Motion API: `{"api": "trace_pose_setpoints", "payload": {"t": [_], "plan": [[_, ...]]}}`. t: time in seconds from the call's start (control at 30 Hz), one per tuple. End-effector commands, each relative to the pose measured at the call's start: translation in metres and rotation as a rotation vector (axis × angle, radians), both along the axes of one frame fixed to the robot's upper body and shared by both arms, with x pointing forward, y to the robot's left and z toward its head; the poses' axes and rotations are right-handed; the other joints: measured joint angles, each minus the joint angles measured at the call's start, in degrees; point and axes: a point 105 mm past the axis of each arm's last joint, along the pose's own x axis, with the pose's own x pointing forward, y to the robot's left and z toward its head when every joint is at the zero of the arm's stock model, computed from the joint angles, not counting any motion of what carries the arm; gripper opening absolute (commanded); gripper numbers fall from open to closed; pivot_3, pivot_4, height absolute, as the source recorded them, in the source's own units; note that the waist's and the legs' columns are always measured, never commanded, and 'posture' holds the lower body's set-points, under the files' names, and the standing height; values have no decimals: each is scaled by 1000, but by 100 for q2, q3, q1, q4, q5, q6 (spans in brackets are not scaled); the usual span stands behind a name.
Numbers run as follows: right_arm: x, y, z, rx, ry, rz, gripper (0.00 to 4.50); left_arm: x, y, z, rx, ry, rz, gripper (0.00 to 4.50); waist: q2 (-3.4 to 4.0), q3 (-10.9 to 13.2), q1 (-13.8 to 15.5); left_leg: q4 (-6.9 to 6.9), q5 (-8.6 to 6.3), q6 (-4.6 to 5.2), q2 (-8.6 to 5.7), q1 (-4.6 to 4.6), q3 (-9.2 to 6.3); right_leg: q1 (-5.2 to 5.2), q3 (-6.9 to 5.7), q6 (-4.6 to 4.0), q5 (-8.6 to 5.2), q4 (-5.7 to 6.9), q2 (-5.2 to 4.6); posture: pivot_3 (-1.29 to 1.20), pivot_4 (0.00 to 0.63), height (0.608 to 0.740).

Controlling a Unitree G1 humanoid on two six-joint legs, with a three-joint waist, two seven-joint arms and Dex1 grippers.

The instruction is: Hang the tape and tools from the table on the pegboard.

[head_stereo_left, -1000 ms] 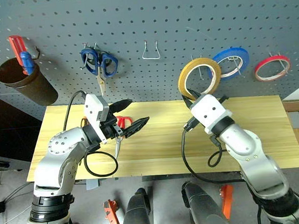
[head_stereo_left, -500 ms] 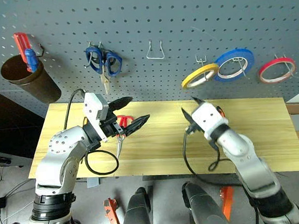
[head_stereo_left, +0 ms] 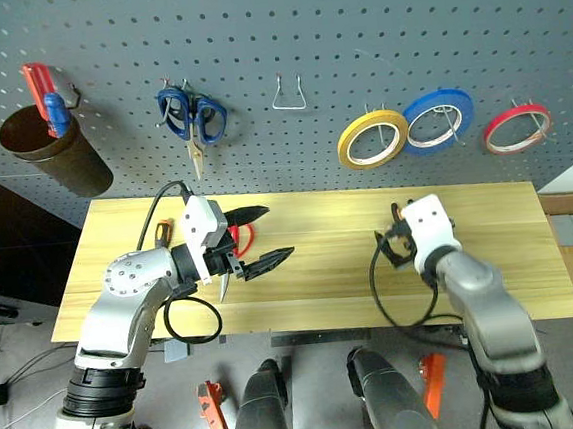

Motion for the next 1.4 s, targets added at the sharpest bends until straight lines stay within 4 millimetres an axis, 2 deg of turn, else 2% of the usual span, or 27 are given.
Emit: {"api": "trace_pose_setpoints", "payload": {"t": [0.03,0.17,0.3,0.67,0.87,0.97,1.07,1.1,1.2,1.23,1.4], "plan": [[14,-24,-19,61,97,-105,4449,-2,-2,9,-8,-31,-22,4500,0,0,12,-2,0,0,0,0,0,-1,-1,-1,0,0,0,-92,383,740],[32,-39,-30,46,126,-158,4449,0,4,10,-3,-37,1,4500,-1,1,8,-10,-2,1,0,-8,9,-10,-3,-4,0,-11,-7,-86,383,740],[41,-45,-41,48,162,-179,4449,1,9,11,1,-45,20,4500,1,4,5,-11,-5,5,-1,-12,20,-19,2,-4,0,-13,-15,-73,381,740],[38,-52,-70,154,368,-217,4449,1,14,8,14,-48,43,4500,0,4,0,3,-3,6,-3,-4,12,-12,-1,-3,1,19,-12,-73,378,740],[34,-44,-78,190,433,-199,2580,1,15,7,8,-49,57,4500,-3,2,2,2,-3,5,-1,-2,9,-12,-4,-3,1,21,-9,-76,372,740],[33,-40,-79,187,433,-189,2572,0,17,6,8,-48,63,4500,-4,2,2,2,-3,5,-1,-2,9,-11,-4,-3,1,20,-10,-77,372,740],[33,-36,-74,156,393,-167,2572,0,19,6,5,-44,74,4500,-4,2,2,2,-3,5,0,-2,8,-11,-5,-3,1,21,-9,-75,371,740],[32,-33,-67,136,356,-143,2572,0,21,6,-1,-42,87,4500,-4,2,2,2,-3,5,0,-2,7,-11,-5,-3,1,21,-9,-72,371,740],[23,-8,-28,78,178,-9,2571,1,32,6,-20,-32,149,4500,-2,3,4,-3,-3,5,1,-3,6,-16,-5,-3,0,20,-9,-73,372,740],[18,-2,-21,72,150,17,2571,1,34,6,-23,-28,159,4500,1,4,4,-5,-3,5,3,-5,6,-20,-5,-3,0,20,-9,-74,373,740],[-35,40,10,119,22,169,2571,6,51,9,-65,-72,285,4500,5,8,-2,-10,-3,3,5,-16,3,-40,5,-3,0,21,-12,-73,372,740]]}}
